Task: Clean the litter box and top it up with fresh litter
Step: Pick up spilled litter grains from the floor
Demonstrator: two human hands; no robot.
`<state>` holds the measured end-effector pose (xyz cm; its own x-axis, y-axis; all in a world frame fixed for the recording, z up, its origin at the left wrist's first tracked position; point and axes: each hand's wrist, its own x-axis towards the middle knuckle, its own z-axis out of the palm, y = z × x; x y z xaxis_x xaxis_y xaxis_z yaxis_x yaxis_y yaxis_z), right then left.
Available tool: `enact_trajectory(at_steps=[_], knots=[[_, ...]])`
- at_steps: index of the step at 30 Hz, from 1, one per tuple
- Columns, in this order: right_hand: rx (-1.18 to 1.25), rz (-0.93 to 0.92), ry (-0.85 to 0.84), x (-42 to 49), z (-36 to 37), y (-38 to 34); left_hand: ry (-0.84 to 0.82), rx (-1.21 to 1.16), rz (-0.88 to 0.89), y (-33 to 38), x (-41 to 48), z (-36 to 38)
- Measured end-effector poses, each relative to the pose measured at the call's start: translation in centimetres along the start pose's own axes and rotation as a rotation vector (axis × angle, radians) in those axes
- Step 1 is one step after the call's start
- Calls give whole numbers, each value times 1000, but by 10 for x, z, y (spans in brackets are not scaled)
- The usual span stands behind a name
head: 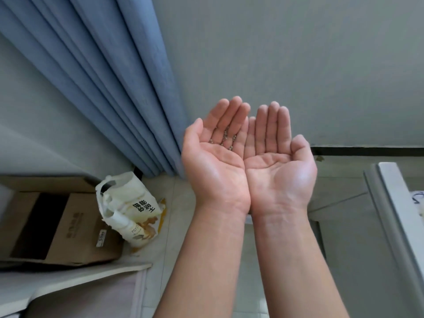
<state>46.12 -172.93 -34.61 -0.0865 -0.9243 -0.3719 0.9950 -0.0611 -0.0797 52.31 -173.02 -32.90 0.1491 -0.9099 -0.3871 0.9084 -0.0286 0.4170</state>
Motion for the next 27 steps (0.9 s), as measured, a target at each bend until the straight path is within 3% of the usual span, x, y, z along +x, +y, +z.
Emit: enact_trajectory(at_steps=[7,16,27], knots=[[4,-44,8,-41,70,-20,-12,11,11,18,-47,70],[10,70,24,-122,181,-40,25,-17,98,66,-134,165],[-63,34,-14,-233,292,-109,-20,-23,110,80,-261,282]])
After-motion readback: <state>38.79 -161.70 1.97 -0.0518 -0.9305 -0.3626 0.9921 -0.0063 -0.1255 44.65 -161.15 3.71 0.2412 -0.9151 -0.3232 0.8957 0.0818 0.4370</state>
